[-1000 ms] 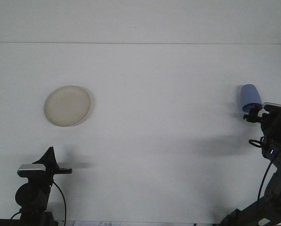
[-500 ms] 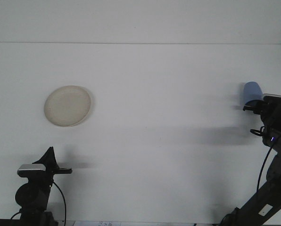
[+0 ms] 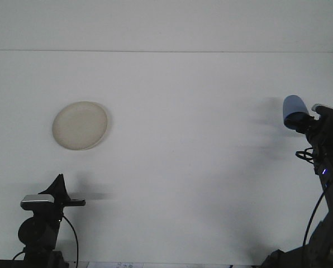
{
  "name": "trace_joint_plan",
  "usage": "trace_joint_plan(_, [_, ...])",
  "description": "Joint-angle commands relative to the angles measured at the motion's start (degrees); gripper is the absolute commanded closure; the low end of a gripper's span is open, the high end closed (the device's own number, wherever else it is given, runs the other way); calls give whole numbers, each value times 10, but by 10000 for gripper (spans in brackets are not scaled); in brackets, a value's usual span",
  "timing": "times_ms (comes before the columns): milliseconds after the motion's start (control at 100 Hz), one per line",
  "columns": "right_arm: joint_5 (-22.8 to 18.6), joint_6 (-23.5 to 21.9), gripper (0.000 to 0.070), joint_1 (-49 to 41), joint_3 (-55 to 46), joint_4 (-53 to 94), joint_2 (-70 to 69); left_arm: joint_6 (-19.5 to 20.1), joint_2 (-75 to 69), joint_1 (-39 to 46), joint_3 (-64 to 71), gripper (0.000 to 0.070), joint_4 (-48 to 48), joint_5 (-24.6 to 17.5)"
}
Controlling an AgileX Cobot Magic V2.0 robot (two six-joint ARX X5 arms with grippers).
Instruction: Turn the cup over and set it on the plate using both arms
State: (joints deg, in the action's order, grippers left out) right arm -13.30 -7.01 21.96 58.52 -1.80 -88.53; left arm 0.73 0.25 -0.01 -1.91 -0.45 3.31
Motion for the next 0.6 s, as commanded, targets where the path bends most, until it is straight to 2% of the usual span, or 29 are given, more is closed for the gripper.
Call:
trace_joint_plan(0, [3, -20, 700, -27, 12, 66, 53, 1, -1, 0, 11, 685, 5, 3])
trace_joint_plan(180, [2, -10, 700, -139, 30, 287, 190, 1, -1, 0, 11, 685, 5, 3])
trace_joint_plan(340, [5, 31, 700, -280, 98, 522, 207, 1, -1, 0, 11, 685, 6, 3])
trace_joint_plan(460, [48, 45, 700, -384, 139, 645, 179, 1, -1, 0, 11, 685, 5, 3])
trace_joint_plan(590, [90, 44, 700, -487, 161, 715, 133, 1, -1, 0, 11, 685, 5, 3])
